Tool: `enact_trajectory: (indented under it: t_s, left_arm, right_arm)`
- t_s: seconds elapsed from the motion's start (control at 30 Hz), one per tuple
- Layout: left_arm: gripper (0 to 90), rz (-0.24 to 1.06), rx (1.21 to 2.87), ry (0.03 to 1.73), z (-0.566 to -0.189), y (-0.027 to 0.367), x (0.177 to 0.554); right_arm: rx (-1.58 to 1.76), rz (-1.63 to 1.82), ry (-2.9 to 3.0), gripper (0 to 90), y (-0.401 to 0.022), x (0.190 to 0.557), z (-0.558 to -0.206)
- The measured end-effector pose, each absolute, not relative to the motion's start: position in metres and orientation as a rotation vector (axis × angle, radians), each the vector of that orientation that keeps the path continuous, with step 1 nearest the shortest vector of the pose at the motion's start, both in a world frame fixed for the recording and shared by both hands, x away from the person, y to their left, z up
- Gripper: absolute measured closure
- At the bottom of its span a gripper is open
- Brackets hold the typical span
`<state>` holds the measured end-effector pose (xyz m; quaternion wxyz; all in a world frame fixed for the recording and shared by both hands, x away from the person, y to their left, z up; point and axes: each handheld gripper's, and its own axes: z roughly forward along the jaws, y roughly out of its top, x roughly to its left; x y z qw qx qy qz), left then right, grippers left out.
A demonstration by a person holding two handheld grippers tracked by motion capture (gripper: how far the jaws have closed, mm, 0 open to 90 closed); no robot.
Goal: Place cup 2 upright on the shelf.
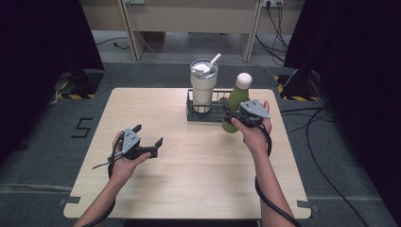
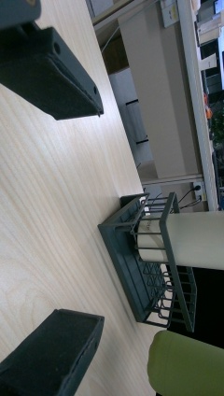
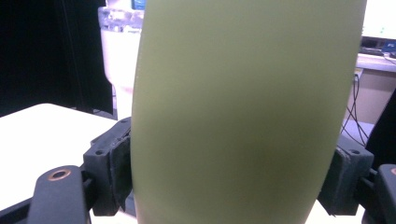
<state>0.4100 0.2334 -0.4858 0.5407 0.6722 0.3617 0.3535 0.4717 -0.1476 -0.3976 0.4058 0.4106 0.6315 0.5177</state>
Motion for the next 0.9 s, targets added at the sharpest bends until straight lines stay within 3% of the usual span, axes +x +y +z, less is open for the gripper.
enact_trajectory:
  t_s: [0.9]
  left_arm:
    - [1.2,0.835,1.592,0.864,-0.486,0.233,0.410]
  right_arm:
    - [1.043,1.311,1.546,21.0,-0.149,0.489,-0.370]
